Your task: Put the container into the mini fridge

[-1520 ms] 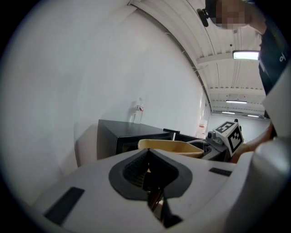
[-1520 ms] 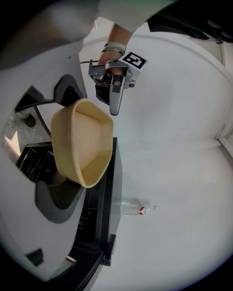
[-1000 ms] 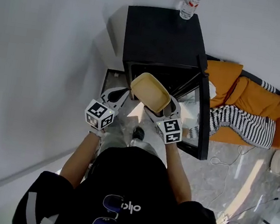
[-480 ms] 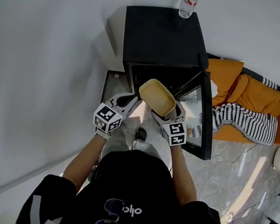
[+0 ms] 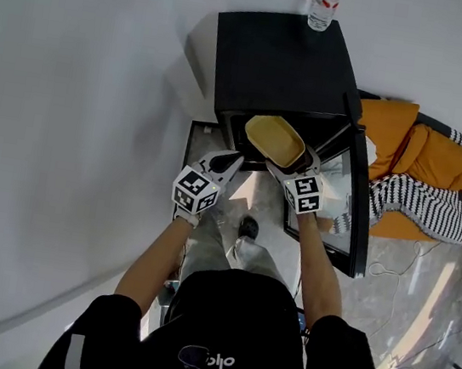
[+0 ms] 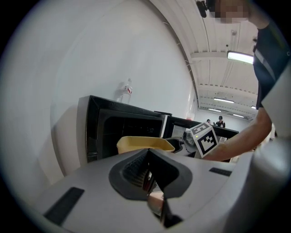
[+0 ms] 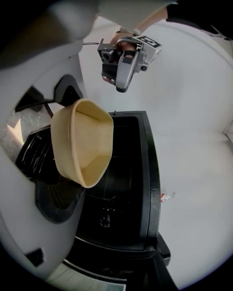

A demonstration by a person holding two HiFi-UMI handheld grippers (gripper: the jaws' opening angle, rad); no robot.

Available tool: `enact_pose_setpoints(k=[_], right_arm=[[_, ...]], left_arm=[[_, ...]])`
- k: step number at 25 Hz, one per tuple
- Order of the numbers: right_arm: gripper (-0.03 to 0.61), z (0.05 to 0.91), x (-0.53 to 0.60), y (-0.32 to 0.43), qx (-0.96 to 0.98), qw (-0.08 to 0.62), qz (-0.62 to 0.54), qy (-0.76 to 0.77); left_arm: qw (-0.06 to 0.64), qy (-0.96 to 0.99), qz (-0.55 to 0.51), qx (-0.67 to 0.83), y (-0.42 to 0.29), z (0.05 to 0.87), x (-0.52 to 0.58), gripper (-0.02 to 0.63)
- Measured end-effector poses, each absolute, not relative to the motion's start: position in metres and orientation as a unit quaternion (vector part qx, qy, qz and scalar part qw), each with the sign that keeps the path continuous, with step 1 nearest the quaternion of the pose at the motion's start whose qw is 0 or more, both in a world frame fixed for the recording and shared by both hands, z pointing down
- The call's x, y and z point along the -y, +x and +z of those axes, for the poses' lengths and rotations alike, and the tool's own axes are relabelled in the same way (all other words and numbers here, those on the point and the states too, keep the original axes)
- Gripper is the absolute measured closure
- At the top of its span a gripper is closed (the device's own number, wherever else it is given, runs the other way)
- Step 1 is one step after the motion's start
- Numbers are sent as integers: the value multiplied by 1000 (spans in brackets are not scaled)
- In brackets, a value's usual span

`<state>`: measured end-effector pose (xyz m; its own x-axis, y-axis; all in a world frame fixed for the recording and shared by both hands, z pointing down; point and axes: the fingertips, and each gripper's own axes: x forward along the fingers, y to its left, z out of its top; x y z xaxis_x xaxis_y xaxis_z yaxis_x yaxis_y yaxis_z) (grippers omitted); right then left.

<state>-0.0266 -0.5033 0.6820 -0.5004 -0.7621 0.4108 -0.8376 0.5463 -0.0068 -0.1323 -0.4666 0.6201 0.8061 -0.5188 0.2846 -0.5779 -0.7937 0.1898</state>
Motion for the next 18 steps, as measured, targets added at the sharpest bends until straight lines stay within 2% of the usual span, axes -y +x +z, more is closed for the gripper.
enact_pose_setpoints(k=[18], right_arm=[[74, 701, 592, -70, 832, 162, 106, 520]], left_arm=[[140, 934, 114, 309, -142, 653, 505, 606]])
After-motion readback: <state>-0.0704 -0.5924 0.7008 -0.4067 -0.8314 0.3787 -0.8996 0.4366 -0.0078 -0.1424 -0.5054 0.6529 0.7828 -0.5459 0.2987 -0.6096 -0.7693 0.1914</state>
